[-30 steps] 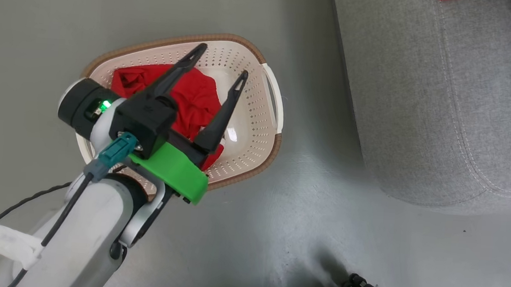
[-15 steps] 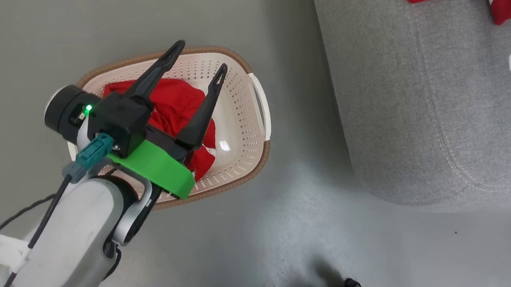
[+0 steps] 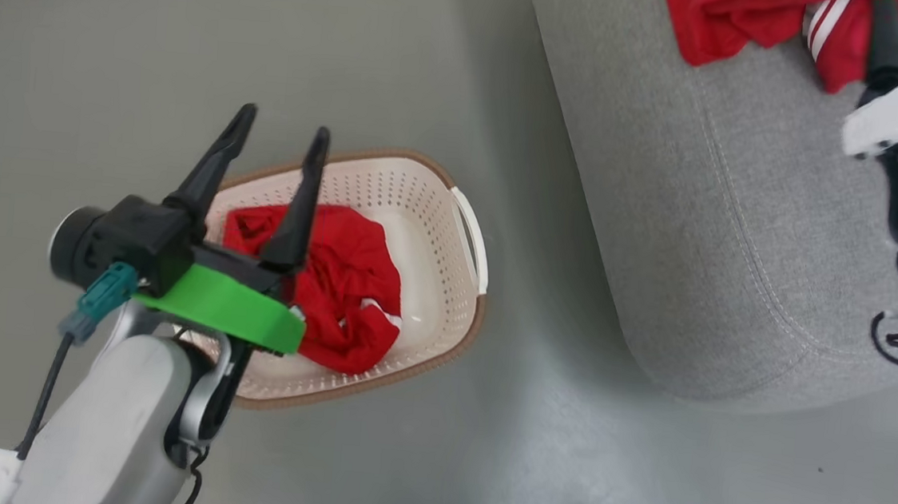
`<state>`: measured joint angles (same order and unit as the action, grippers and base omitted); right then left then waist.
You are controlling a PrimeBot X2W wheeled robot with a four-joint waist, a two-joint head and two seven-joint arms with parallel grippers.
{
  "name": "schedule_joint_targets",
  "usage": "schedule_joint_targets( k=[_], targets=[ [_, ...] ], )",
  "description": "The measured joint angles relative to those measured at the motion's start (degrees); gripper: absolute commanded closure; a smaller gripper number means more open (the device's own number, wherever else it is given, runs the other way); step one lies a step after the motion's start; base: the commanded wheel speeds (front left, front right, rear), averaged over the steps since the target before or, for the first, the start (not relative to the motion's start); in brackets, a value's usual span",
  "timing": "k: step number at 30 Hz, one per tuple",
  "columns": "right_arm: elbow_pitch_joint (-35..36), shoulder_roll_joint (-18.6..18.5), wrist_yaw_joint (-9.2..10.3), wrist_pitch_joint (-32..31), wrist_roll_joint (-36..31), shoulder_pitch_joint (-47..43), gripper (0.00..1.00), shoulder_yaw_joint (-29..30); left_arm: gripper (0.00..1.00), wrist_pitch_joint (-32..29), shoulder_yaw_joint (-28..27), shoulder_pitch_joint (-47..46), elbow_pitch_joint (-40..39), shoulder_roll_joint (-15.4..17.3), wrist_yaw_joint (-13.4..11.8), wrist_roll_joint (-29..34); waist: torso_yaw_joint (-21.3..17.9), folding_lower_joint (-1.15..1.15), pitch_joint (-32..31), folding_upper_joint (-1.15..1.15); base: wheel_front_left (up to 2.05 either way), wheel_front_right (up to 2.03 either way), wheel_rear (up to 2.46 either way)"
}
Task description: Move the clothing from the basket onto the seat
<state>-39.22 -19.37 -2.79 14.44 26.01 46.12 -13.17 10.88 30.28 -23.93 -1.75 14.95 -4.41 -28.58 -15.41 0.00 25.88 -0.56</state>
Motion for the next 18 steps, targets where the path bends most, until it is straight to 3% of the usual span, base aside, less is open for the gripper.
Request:
schedule_joint_targets(
  k=[6,11,18],
  targets=[
    [4.0,2.8,-1.23,0.0,-2.5,-3.6,0.0,-2.7,0.0,1.7,-3.6,3.8,4.4,0.2,-1.1,-0.1,1.7,0.0,-4.5,0.0,0.0,0.0,0.0],
    [7.1,5.0,-1.16,0.1,-3.6,-9.0,0.0,-3.2,0.0,2.4,-6.0,7.8,7.4,0.2,-1.5,-0.5,3.6,0.0,-9.1,0.0,0.0,0.0,0.0],
    [10.6,6.8,0.45,0.1,-5.7,-16.0,0.0,-3.8,0.0,2.9,-9.6,13.2,9.0,0.6,-1.7,-1.6,5.6,0.0,-14.5,0.0,0.0,0.0,0.0]
  ],
)
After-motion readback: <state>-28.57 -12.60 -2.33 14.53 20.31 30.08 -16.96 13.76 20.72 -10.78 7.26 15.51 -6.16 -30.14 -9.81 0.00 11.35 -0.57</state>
